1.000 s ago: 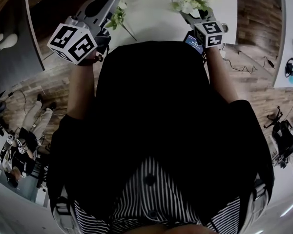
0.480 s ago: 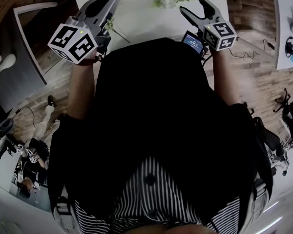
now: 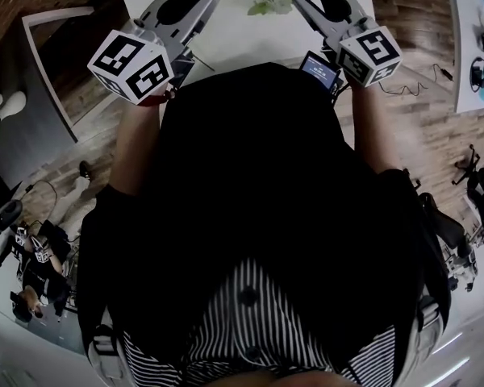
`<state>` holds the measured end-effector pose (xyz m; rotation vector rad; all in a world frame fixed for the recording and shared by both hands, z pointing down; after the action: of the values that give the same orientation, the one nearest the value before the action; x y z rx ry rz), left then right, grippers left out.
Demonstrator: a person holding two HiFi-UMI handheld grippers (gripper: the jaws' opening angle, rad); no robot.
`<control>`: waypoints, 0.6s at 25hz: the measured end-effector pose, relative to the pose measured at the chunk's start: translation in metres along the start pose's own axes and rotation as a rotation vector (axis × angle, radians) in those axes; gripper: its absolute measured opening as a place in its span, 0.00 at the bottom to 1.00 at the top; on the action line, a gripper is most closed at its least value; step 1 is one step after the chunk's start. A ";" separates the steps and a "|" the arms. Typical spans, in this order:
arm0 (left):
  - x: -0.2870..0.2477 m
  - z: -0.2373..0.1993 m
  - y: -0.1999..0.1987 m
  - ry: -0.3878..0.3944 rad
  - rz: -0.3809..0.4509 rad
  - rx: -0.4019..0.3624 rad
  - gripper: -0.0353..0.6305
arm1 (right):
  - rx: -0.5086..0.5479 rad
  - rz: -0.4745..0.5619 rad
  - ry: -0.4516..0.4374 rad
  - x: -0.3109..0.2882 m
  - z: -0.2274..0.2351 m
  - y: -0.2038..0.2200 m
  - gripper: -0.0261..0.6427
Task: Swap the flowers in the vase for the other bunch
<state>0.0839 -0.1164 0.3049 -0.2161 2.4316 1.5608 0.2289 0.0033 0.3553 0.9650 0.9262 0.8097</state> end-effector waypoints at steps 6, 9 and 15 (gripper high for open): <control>0.020 0.007 -0.003 0.000 0.034 0.014 0.06 | 0.077 -0.006 -0.145 -0.026 -0.041 -0.036 0.04; 0.031 0.008 0.000 -0.008 0.031 0.009 0.06 | 0.092 -0.026 -0.208 -0.035 -0.057 -0.045 0.04; 0.042 0.008 -0.004 -0.023 0.053 0.012 0.06 | 0.032 0.007 -0.243 -0.054 -0.066 -0.046 0.04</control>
<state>0.0461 -0.1106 0.2864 -0.1312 2.4470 1.5615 0.1548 -0.0402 0.3094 1.0687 0.7277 0.6683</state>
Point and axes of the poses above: the fingertips, and each gripper's own axes: x backward along the fingers, z to its right, y out of its underside, the point moved 4 cm from there along x, backward along the fingers, and after that the axes turned 9 degrees about -y, right-handed, at the moved point
